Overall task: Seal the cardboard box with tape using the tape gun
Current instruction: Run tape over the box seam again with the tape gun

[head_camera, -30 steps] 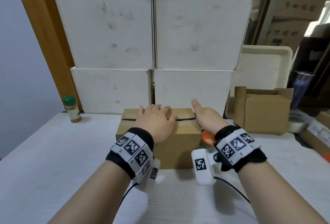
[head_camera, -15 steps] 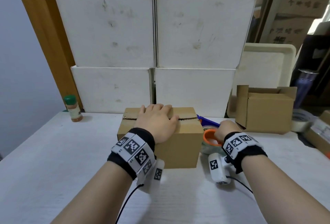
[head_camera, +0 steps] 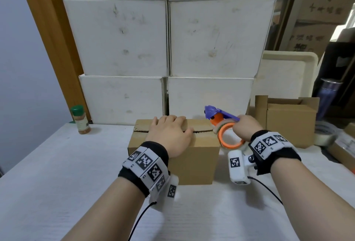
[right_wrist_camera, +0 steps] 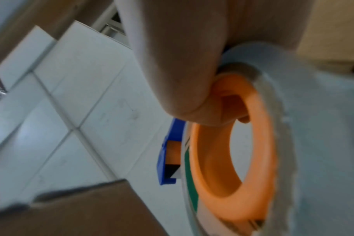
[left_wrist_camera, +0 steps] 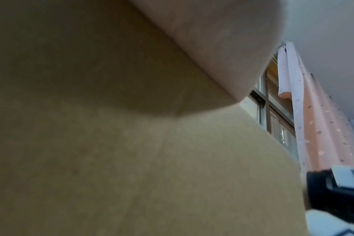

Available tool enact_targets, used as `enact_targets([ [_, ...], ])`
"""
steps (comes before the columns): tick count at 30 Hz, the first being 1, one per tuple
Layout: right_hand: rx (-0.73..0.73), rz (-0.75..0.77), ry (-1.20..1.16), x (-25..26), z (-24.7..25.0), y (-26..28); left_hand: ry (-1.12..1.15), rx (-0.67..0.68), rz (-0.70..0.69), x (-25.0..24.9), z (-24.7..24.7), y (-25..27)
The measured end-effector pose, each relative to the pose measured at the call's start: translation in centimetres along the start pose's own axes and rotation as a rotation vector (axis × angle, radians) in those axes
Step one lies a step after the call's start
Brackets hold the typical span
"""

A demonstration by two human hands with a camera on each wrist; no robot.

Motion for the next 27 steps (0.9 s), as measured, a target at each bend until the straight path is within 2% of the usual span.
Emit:
enact_targets([
  [2,-0.062,0.042,-0.073,1.2,1.7,0.2,0.002,0.001,-0.001,0.0,0.0,0.0],
  [6,-0.097,0.137,-0.185,3.4,3.3,1.0,0.011,-0.003,0.002,-0.1,0.1,0.0],
  [11,-0.154,0.136,-0.345,3.8,4.9,1.6,0.027,-0.009,-0.005,-0.1,0.1,0.0],
  [15,-0.179,0.243,-0.326,6.2,7.0,2.6,0.108,-0.028,0.013,-0.1,0.7,0.0],
  [20,-0.189,0.439,-0.217,11.2,8.9,5.6,0.549,-0.02,0.06,0.9,1.5,0.3],
  [23,-0.093,0.498,-0.109,13.7,8.0,6.8,0.816,-0.125,0.046,1.9,2.7,0.3],
  [27,0.012,0.502,0.001,15.0,5.4,7.3,1.264,-0.284,0.133,5.2,3.6,0.3],
])
Point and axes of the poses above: each hand's wrist, its own y-axis away from the middle knuckle, its own z-axis out of the back of the hand, x = y × z, the point moved 8 cm from there along -y, towards the middle knuckle, and after that the axes turned 11 degrees about y, right-handed, at the moved point
